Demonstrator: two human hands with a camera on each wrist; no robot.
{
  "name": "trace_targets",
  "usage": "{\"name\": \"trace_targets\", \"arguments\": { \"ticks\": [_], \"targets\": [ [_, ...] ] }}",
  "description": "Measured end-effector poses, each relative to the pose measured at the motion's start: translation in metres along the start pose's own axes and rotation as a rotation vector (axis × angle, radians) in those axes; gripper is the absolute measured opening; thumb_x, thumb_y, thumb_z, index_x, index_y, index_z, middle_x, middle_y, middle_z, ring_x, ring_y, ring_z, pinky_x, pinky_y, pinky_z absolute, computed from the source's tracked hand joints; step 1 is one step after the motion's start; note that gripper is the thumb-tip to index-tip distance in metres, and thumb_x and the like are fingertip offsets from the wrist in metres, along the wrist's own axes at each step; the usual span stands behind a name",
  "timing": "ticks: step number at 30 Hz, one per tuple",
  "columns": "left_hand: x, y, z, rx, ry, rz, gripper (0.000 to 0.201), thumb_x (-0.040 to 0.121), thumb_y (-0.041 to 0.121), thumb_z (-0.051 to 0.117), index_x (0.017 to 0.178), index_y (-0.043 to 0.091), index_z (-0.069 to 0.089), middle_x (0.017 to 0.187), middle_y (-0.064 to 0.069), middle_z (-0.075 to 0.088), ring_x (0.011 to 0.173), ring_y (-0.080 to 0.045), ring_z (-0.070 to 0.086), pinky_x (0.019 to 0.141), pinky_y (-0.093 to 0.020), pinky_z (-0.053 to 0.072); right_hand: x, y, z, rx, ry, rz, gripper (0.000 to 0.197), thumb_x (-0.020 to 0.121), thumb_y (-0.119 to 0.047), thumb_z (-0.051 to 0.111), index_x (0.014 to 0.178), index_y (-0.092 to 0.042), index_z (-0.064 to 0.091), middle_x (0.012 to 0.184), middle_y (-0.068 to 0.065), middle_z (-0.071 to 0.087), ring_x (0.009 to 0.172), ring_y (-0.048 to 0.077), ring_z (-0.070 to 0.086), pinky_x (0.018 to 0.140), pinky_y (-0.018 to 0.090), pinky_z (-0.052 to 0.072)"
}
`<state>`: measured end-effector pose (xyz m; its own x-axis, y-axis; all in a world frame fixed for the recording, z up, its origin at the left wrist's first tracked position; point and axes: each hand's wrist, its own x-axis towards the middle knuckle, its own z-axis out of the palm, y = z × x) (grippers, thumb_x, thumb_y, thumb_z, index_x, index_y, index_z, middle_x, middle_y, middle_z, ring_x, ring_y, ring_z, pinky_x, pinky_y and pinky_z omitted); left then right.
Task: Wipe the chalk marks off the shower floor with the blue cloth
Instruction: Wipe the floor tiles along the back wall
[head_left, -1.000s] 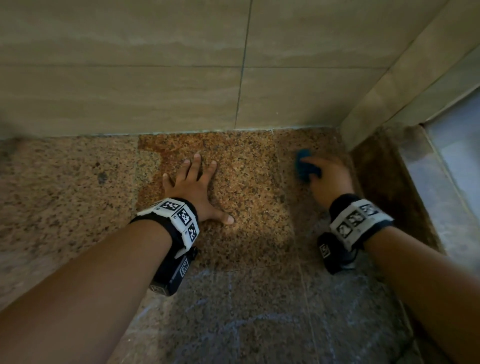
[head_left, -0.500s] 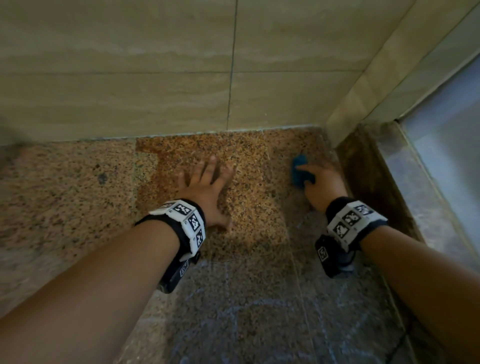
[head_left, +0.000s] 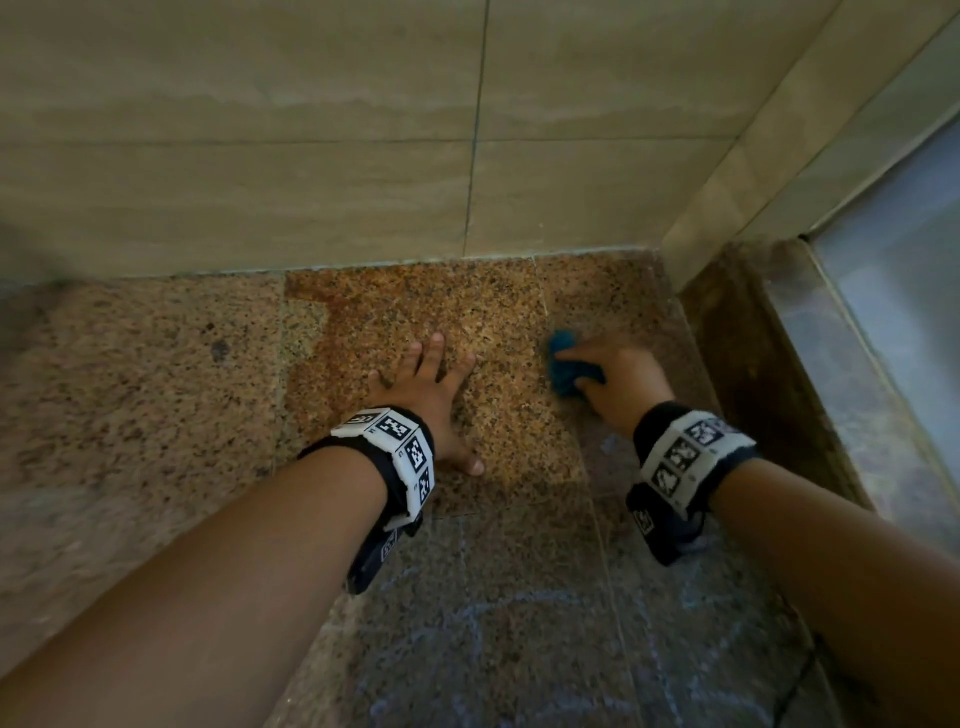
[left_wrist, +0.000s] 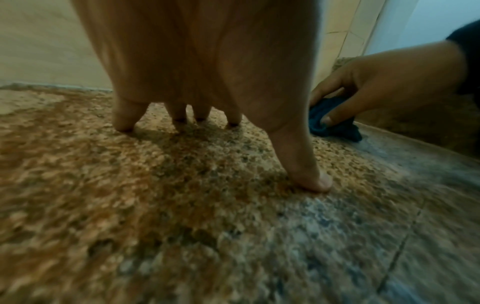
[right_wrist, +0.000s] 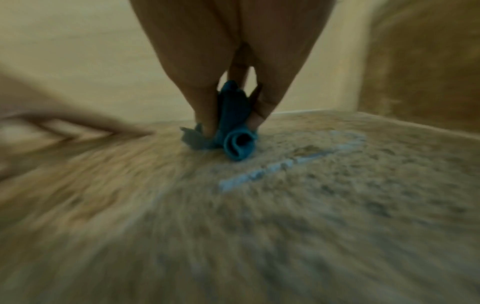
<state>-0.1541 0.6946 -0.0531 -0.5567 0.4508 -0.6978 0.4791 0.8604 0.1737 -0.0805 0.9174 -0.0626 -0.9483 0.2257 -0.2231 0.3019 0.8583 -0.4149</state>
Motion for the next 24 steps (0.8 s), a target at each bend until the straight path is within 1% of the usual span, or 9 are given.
{"name": "trace_targets", "arguments": {
  "ticks": [3, 7, 9, 11, 13, 16, 21, 22, 24],
  "targets": [
    [0.0, 0.001, 0.0, 0.009, 0.011, -0.001, 0.129, 0.065, 0.068, 0.074, 0.149, 0.038, -0.018, 0.153, 0.001, -0.037, 0.145, -0.027, -0.024, 0.115, -0.063, 0.0, -0.002, 0.006, -0.001, -0.036, -0.078, -0.156, 0.039, 0.089, -0.002, 0.054, 0.122, -0.02, 0.062, 0.135, 0.005, 0.054, 0.122, 0.025, 0.05, 0.105, 0.03, 0.034],
    [0.0, 0.0, -0.001, 0.001, 0.004, -0.003, 0.128, 0.065, 0.068, 0.074, 0.149, 0.038, -0.018, 0.153, 0.002, -0.037, 0.145, -0.027, -0.024, 0.115, -0.063, 0.001, 0.011, 0.037, -0.03, 0.006, 0.112, 0.227, 0.04, 0.091, 0.002, 0.05, 0.123, -0.02, 0.062, 0.138, 0.009, 0.051, 0.124, 0.028, 0.048, 0.104, 0.028, 0.035],
    [0.0, 0.0, -0.001, 0.002, 0.007, -0.002, 0.128, 0.065, 0.068, 0.074, 0.15, 0.038, -0.017, 0.153, 0.002, -0.037, 0.145, -0.026, -0.024, 0.115, -0.063, 0.001, 0.007, 0.036, -0.03, 0.039, 0.157, 0.329, 0.039, 0.092, -0.001, 0.051, 0.124, -0.02, 0.06, 0.139, 0.009, 0.049, 0.124, 0.028, 0.048, 0.102, 0.026, 0.036],
    [0.001, 0.0, 0.0, 0.005, 0.012, -0.001, 0.128, 0.064, 0.069, 0.074, 0.15, 0.038, -0.016, 0.154, 0.001, -0.036, 0.145, -0.027, -0.024, 0.115, -0.063, 0.001, -0.006, 0.021, -0.018, 0.073, 0.124, 0.232, 0.039, 0.091, 0.001, 0.052, 0.124, -0.018, 0.061, 0.138, 0.007, 0.05, 0.124, 0.026, 0.047, 0.099, 0.016, 0.03],
    [0.001, 0.0, 0.001, 0.007, 0.015, -0.004, 0.129, 0.064, 0.069, 0.074, 0.15, 0.038, -0.016, 0.154, 0.001, -0.036, 0.145, -0.027, -0.023, 0.115, -0.063, 0.002, -0.022, 0.005, -0.002, 0.094, 0.029, 0.026, 0.039, 0.088, 0.004, 0.052, 0.12, -0.015, 0.064, 0.135, 0.006, 0.052, 0.124, 0.025, 0.047, 0.096, 0.009, 0.023],
    [0.001, 0.0, 0.001, 0.009, 0.018, -0.006, 0.129, 0.063, 0.069, 0.075, 0.15, 0.038, -0.016, 0.154, 0.002, -0.035, 0.145, -0.027, -0.023, 0.115, -0.064, 0.002, -0.026, 0.007, 0.0, 0.029, -0.048, -0.107, 0.039, 0.088, 0.005, 0.052, 0.119, -0.015, 0.064, 0.134, 0.006, 0.054, 0.124, 0.024, 0.049, 0.103, 0.018, 0.026],
    [-0.001, 0.001, -0.002, 0.021, 0.013, -0.017, 0.129, 0.064, 0.069, 0.074, 0.15, 0.039, -0.017, 0.155, 0.002, -0.034, 0.146, -0.027, -0.021, 0.115, -0.063, 0.004, 0.0, 0.048, -0.039, 0.074, 0.113, 0.365, 0.042, 0.092, 0.007, 0.044, 0.124, -0.014, 0.06, 0.139, 0.012, 0.049, 0.125, 0.031, 0.046, 0.102, 0.027, 0.035],
    [-0.001, 0.001, -0.002, 0.022, 0.013, -0.017, 0.129, 0.064, 0.07, 0.074, 0.15, 0.039, -0.017, 0.155, 0.002, -0.034, 0.146, -0.027, -0.021, 0.115, -0.063, 0.004, -0.001, 0.047, -0.038, 0.061, 0.112, 0.387, 0.041, 0.092, 0.006, 0.045, 0.125, -0.014, 0.06, 0.139, 0.012, 0.049, 0.124, 0.031, 0.046, 0.102, 0.028, 0.036],
    [0.0, 0.001, -0.001, 0.017, 0.014, -0.014, 0.129, 0.064, 0.069, 0.074, 0.15, 0.038, -0.016, 0.155, 0.002, -0.034, 0.146, -0.027, -0.022, 0.115, -0.063, 0.004, -0.013, 0.035, -0.025, 0.045, 0.1, 0.265, 0.04, 0.09, 0.005, 0.05, 0.123, -0.013, 0.061, 0.136, 0.011, 0.051, 0.122, 0.03, 0.049, 0.102, 0.026, 0.035]
  ]
}}
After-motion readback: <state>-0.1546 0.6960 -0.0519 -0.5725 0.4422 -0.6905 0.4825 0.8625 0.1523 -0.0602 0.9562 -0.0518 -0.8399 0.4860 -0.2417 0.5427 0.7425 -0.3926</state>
